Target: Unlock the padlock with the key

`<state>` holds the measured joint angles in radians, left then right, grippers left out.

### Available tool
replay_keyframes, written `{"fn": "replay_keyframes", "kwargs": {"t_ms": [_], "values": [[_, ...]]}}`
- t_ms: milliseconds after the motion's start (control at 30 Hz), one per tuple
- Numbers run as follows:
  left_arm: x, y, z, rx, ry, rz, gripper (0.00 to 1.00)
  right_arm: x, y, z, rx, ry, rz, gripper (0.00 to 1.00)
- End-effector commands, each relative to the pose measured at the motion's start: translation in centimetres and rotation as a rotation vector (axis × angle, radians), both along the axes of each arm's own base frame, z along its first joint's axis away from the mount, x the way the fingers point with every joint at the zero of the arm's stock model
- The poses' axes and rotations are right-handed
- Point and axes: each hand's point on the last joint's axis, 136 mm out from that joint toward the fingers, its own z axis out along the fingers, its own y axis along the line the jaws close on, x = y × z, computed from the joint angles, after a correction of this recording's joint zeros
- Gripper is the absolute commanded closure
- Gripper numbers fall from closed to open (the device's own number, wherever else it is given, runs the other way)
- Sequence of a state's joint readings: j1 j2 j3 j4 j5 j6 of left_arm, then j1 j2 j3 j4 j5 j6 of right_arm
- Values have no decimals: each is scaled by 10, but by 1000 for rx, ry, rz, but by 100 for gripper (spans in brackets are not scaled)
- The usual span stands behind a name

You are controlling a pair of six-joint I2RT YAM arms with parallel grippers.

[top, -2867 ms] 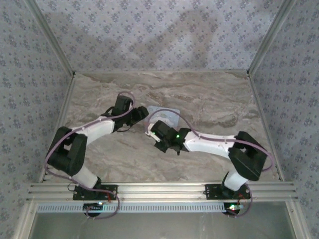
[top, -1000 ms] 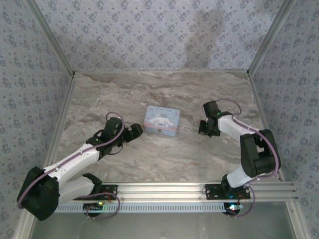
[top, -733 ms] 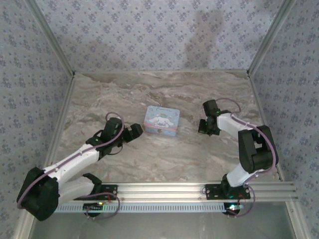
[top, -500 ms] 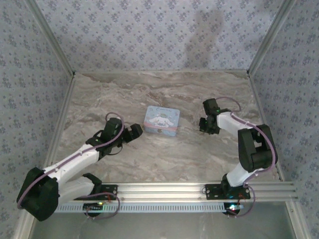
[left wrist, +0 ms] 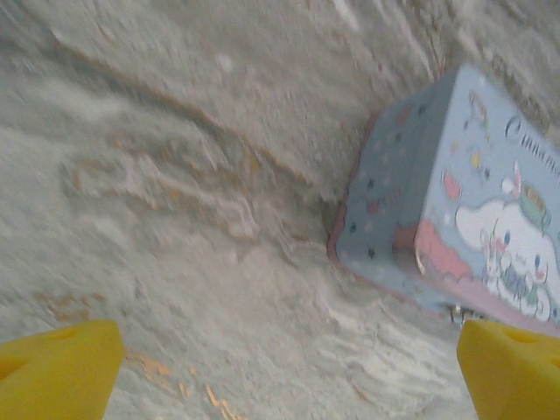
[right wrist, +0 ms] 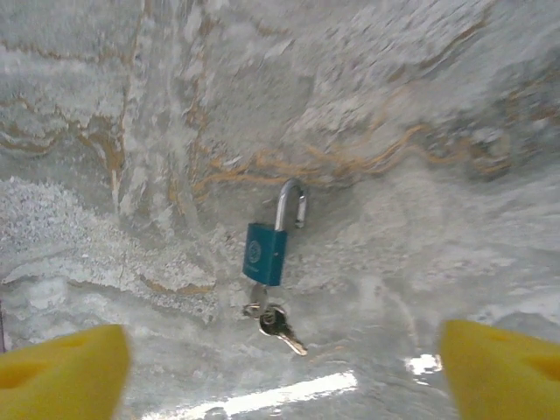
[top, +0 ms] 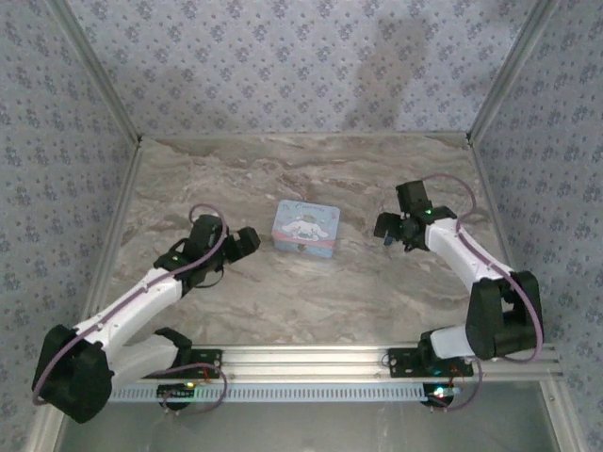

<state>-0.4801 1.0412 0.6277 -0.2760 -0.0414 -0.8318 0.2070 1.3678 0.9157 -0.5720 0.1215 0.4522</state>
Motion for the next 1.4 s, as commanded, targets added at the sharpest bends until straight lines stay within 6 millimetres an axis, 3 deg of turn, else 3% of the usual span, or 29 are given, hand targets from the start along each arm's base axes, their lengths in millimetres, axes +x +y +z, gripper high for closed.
{"fn": "replay_keyframes", "kwargs": {"t_ms": [0,133,267,367,467,667,800,867,933,1000,1033,1133,1167,1367], "values": [[14,33,24,170,-62,34,2,1,-28,21,-104,-41,-82,0],[32,86,46,479,-184,135,2,14,-70,53,-305,-208,-229,0],[45,128,45,603,-236,216,2,26,-82,71,-444,-410,-199,0],[53,158,28,572,-206,271,2,27,-94,69,-533,-506,-218,0],[61,178,11,629,-230,290,2,29,-103,54,-562,-495,-228,0],[89,181,-14,668,-319,278,2,38,-105,34,-576,-595,-238,0],[106,172,-12,688,-384,205,2,40,-99,29,-518,-700,-202,0],[108,171,-10,691,-453,206,2,42,-97,16,-464,-713,-165,0],[102,171,-22,668,-508,210,2,46,-95,15,-484,-752,-110,0],[102,168,-26,676,-553,201,2,52,-75,3,-384,-721,-1,0],[104,166,-32,675,-493,177,2,55,-71,2,-391,-738,57,0],[112,169,-33,677,-457,177,2,65,-81,-9,-337,-734,33,0],[112,170,-33,677,-453,183,2,65,-84,-14,-319,-660,24,0],[111,170,-32,690,-459,189,2,65,-81,-13,-343,-677,30,0]]}}
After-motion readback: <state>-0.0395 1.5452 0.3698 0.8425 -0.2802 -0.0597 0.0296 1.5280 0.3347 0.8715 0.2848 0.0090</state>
